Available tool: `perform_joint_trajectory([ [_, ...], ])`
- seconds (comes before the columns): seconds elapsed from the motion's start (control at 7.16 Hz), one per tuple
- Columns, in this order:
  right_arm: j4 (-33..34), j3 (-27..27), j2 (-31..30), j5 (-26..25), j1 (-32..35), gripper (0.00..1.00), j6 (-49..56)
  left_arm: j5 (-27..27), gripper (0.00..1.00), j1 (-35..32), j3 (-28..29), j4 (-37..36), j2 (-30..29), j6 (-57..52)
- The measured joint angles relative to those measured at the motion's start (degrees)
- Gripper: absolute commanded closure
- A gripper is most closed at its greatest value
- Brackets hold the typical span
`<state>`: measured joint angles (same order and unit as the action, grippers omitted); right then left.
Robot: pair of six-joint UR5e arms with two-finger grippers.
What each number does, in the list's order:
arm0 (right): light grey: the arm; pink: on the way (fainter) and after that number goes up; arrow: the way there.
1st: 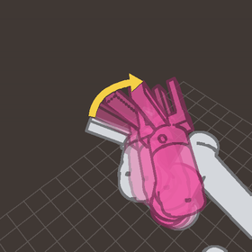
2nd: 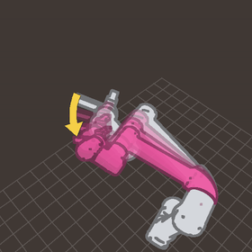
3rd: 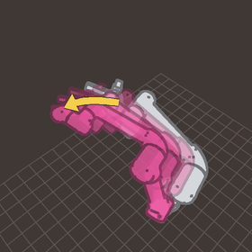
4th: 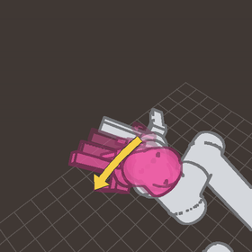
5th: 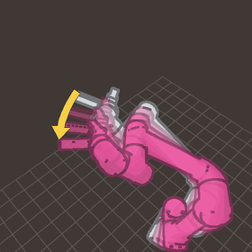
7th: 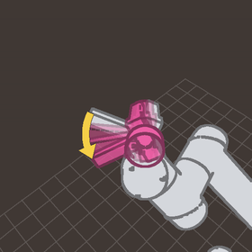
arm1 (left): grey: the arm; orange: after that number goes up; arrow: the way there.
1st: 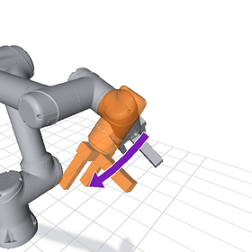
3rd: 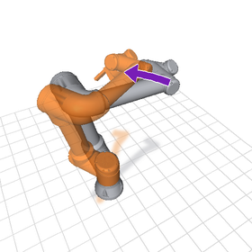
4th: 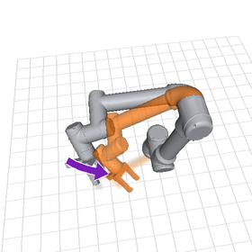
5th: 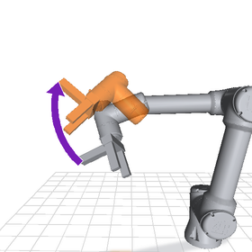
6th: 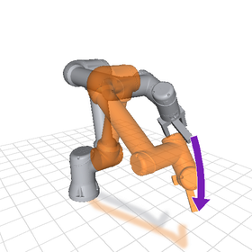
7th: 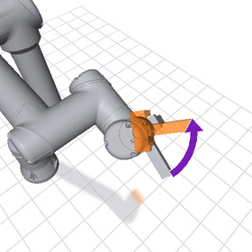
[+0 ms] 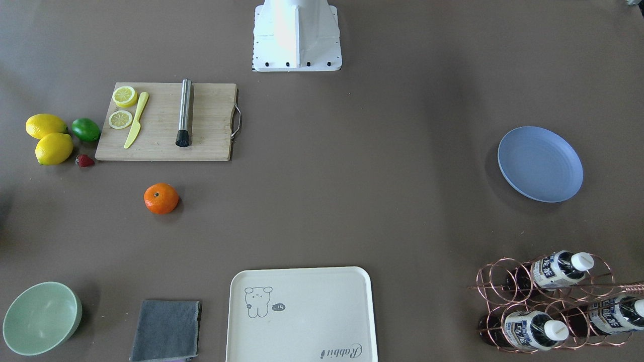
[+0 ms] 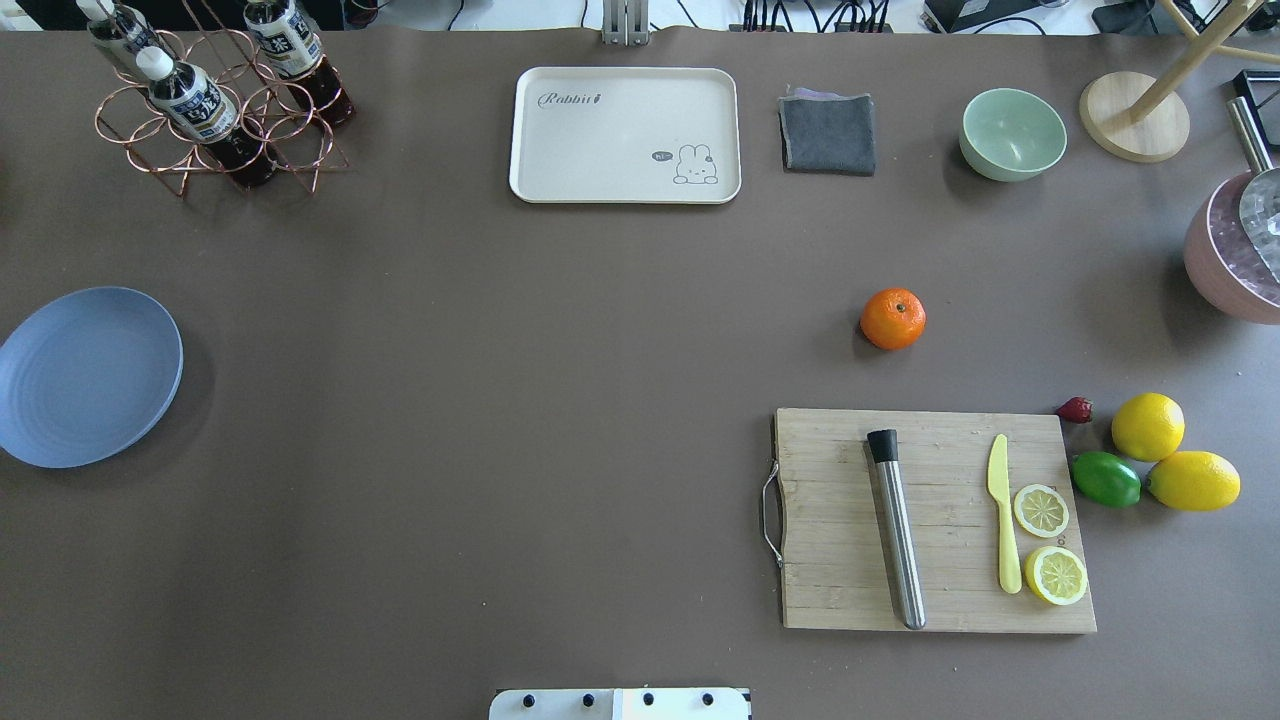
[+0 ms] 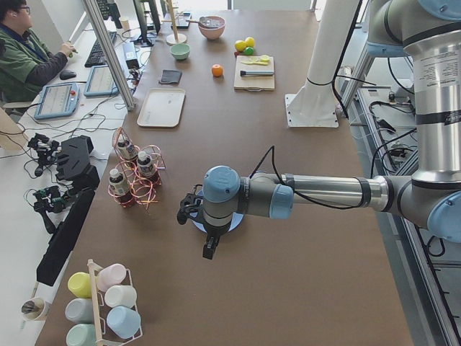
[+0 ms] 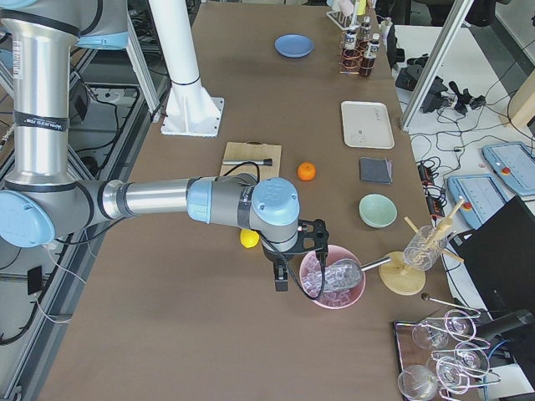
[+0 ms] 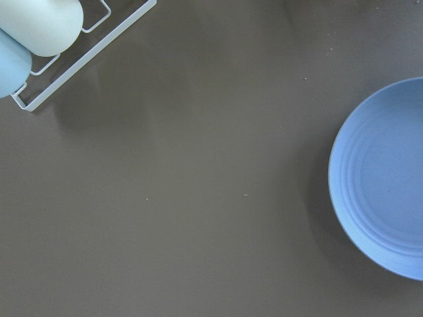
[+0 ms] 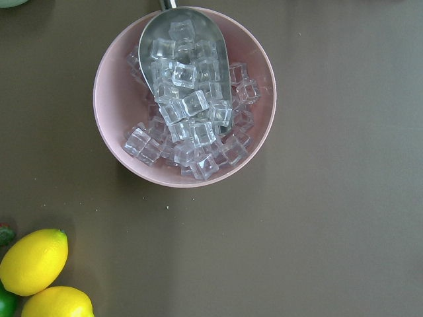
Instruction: Pick orange to plate
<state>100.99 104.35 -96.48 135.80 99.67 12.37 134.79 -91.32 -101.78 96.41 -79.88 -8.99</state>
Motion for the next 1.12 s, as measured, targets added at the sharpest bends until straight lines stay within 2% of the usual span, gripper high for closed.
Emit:
perform_joint_trajectory([
  [1.12, -0.1, 0.0, 0.3, 0.8, -0.1, 0.0, -0.2, 0.6, 0.02, 0.3, 0.0, 0.5, -0.8, 0.5],
])
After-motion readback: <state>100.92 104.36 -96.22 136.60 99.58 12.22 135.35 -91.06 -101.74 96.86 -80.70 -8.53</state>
